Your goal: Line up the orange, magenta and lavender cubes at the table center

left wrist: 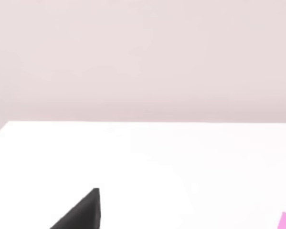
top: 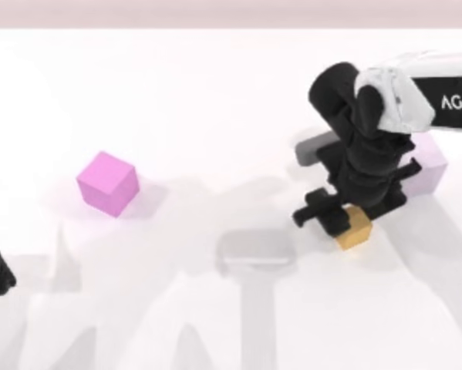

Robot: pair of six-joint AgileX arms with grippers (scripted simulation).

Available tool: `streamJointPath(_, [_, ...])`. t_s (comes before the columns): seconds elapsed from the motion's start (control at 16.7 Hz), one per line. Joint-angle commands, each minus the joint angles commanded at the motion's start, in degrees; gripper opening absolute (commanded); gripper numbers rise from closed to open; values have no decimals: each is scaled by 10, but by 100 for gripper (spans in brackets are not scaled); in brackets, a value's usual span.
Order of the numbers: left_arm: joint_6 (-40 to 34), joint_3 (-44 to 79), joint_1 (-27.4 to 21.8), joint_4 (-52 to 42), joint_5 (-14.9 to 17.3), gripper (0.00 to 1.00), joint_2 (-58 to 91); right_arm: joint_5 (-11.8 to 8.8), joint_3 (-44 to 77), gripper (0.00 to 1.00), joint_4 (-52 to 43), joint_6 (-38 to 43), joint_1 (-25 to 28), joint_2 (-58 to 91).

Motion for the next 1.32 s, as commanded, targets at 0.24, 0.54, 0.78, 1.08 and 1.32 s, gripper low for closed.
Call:
streamJointPath(0.24, [0,0,0,0,0,100,0,1,17,0,-18,0,0,-25])
streamJointPath(0.54, [0,0,0,0,0,100,0,0,77,0,-117,-1,3,-57])
streamJointPath(0.78, [0,0,0,0,0,100,0,0,99,0,-149,-1,4,-72])
streamJointPath(1.08, [0,0,0,0,0,100,0,1,99,0,-151,22,8,-71])
streamJointPath(1.32, [0,0,0,0,0,100,0,4,98,0,-164,134,33,-82])
